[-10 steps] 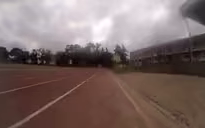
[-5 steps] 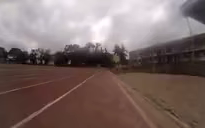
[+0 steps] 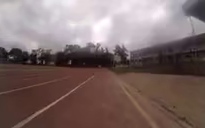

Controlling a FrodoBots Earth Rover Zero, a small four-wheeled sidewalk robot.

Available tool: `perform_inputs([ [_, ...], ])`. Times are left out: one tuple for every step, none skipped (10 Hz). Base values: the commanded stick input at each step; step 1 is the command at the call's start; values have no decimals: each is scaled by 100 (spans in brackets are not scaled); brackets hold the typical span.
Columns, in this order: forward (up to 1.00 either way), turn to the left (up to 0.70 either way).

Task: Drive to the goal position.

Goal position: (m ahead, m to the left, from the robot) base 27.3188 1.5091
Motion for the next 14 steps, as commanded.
perform_inputs([
  [70, 0],
  [70, 0],
  [70, 0],
  [70, -6],
  [70, -14],
  [70, -18],
  [70, -13],
  [70, -8],
  [70, -3],
  [70, 0],
  [70, 0],
  [70, 0],
  [70, 0],
  [70, 0],
])
